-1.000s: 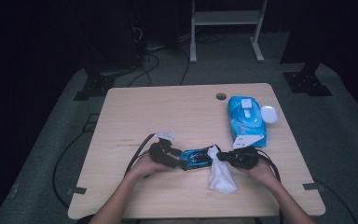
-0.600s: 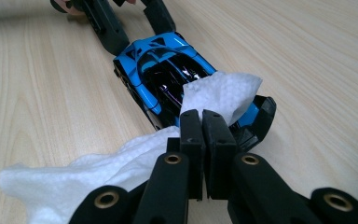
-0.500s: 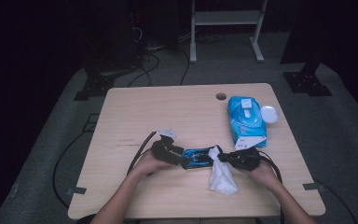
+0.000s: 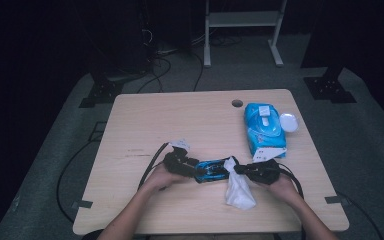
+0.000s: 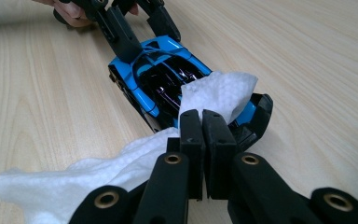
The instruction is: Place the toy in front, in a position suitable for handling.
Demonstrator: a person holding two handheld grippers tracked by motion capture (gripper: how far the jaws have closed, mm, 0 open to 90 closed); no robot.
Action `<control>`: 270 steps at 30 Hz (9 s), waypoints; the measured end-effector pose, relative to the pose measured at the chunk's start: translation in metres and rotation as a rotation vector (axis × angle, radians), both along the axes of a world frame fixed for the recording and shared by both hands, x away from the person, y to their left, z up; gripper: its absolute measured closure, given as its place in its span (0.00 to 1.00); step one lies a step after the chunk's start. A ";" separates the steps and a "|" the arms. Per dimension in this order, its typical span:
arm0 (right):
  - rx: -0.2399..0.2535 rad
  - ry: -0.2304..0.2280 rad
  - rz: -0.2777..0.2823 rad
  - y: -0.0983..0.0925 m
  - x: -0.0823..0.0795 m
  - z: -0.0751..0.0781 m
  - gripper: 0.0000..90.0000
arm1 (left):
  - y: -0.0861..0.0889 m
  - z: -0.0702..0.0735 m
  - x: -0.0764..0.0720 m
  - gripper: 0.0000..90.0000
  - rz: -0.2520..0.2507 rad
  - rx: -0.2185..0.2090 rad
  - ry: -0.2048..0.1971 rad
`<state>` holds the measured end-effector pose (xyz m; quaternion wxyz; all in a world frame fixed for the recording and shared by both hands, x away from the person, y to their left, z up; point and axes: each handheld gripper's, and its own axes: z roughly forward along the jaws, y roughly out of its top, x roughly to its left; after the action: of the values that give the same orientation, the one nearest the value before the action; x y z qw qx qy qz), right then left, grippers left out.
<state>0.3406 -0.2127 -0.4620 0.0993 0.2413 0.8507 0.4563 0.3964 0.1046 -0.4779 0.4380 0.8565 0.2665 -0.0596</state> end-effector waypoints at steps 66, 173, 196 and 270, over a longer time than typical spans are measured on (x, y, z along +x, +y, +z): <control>0.052 0.245 -0.095 -0.011 0.026 0.011 0.80 | -0.010 0.007 -0.018 0.32 0.017 0.066 -0.013; -0.034 -0.185 -0.107 0.062 0.012 0.026 0.95 | -0.004 0.013 -0.031 0.75 -0.120 0.040 -0.363; 0.048 -0.106 -0.038 0.096 0.004 0.027 0.96 | -0.006 0.013 -0.031 0.74 -0.114 0.036 -0.369; -0.068 -0.172 -0.183 0.038 0.016 0.030 0.96 | -0.007 0.012 -0.025 0.75 -0.105 0.007 -0.363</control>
<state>0.3562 -0.1751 -0.4317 0.2212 0.2745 0.8284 0.4352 0.3714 0.0978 -0.4661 0.4721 0.8675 0.1382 0.0740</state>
